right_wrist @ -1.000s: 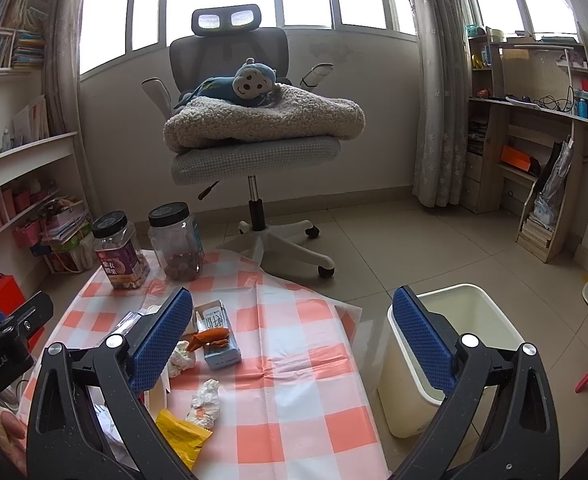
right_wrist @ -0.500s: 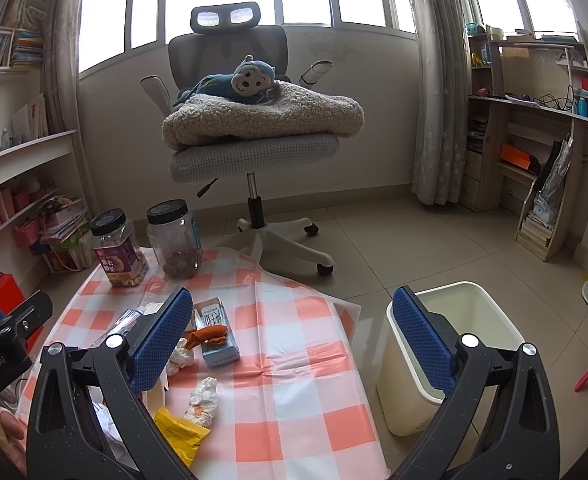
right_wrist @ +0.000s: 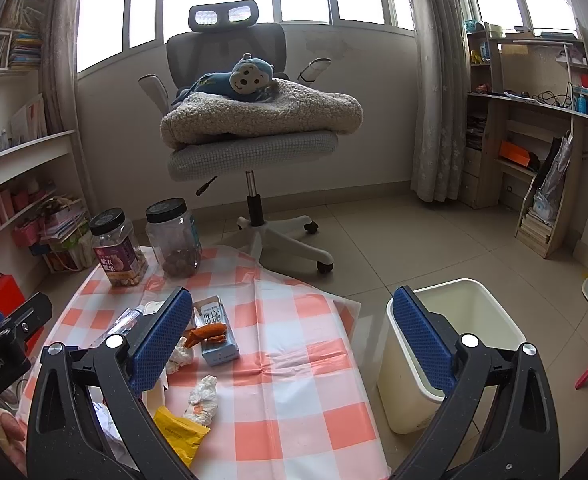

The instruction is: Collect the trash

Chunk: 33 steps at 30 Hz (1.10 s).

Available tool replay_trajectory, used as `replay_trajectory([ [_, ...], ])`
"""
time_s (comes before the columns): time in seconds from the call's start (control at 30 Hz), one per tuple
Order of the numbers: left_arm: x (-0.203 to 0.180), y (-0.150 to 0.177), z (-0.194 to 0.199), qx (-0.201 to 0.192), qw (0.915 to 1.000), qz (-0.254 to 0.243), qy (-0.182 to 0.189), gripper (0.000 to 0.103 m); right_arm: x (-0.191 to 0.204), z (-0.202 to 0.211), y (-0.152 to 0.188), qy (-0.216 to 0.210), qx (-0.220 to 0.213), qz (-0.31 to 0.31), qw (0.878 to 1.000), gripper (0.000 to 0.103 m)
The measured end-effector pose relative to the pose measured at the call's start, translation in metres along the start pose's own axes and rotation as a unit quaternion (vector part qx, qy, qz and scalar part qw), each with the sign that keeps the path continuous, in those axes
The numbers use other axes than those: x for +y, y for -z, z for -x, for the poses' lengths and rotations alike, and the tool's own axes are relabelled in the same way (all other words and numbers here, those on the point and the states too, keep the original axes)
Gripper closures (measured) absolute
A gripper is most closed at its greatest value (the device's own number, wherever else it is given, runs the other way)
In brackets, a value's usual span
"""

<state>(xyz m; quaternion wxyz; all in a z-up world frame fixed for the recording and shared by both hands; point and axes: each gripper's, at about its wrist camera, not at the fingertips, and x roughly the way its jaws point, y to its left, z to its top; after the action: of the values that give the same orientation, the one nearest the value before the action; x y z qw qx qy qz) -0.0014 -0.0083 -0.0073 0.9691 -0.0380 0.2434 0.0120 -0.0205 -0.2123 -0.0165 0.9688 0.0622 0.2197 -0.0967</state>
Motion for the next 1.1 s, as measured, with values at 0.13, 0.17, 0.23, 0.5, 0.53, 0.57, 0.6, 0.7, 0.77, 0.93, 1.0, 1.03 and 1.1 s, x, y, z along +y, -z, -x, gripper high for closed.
replay_trajectory([
  [0.13, -0.0004, 0.0007, -0.0007, 0.003, 1.0000, -0.005, -0.003, 0.007, 0.0000, -0.0002, -0.0009, -0.002, -0.001, -0.004, 1.000, 0.007],
  [0.17, 0.0005, 0.0021, -0.0011, 0.001, 1.0000, -0.005, -0.002, 0.007, -0.0005, -0.0004, -0.0002, -0.001, 0.000, -0.004, 1.000, 0.007],
  [0.23, 0.0005, 0.0023, -0.0013, 0.003, 1.0000, -0.004, -0.002, 0.007, -0.0004, -0.0005, -0.0002, -0.003, 0.000, -0.006, 1.000, 0.007],
  [0.5, 0.0003, 0.0045, -0.0039, 0.020, 0.9996, -0.018, -0.010, 0.007, -0.0011, -0.0009, -0.0001, -0.006, -0.003, -0.013, 1.000, 0.007],
  [0.53, 0.0002, 0.0056, -0.0038, 0.020, 0.9996, -0.018, -0.010, 0.007, -0.0012, -0.0009, -0.0001, -0.006, -0.004, -0.013, 1.000, 0.007],
  [0.57, 0.0004, 0.0047, -0.0035, 0.015, 0.9997, -0.016, -0.009, 0.007, -0.0016, -0.0009, 0.0006, -0.006, -0.004, -0.014, 1.000, 0.007],
  [0.6, 0.0004, 0.0043, -0.0034, 0.012, 0.9998, -0.017, -0.009, 0.007, -0.0011, -0.0011, -0.0004, -0.005, -0.003, -0.012, 1.000, 0.007],
  [0.7, 0.0003, 0.0052, -0.0034, 0.011, 0.9997, -0.018, -0.010, 0.007, -0.0016, -0.0013, 0.0003, -0.007, -0.004, -0.014, 1.000, 0.007],
  [0.77, 0.0003, 0.0046, -0.0033, 0.009, 0.9997, -0.019, -0.010, 0.007, -0.0018, -0.0010, 0.0009, -0.008, -0.005, -0.016, 1.000, 0.007],
  [0.93, 0.0010, 0.0061, -0.0036, 0.011, 0.9996, -0.022, -0.012, 0.007, -0.0016, -0.0014, 0.0018, -0.006, -0.004, -0.011, 1.000, 0.007],
  [1.0, 0.0009, 0.0072, -0.0037, 0.010, 0.9996, -0.023, -0.012, 0.007, -0.0020, -0.0017, 0.0014, -0.008, -0.005, -0.014, 1.000, 0.007],
  [1.03, 0.0008, 0.0062, -0.0037, 0.010, 0.9996, -0.024, -0.013, 0.007, -0.0024, -0.0016, 0.0018, -0.009, -0.005, -0.017, 1.000, 0.007],
  [1.1, 0.0009, 0.0062, -0.0036, 0.008, 0.9995, -0.026, -0.014, 0.007, -0.0023, -0.0014, 0.0026, -0.009, -0.004, -0.018, 1.000, 0.007],
])
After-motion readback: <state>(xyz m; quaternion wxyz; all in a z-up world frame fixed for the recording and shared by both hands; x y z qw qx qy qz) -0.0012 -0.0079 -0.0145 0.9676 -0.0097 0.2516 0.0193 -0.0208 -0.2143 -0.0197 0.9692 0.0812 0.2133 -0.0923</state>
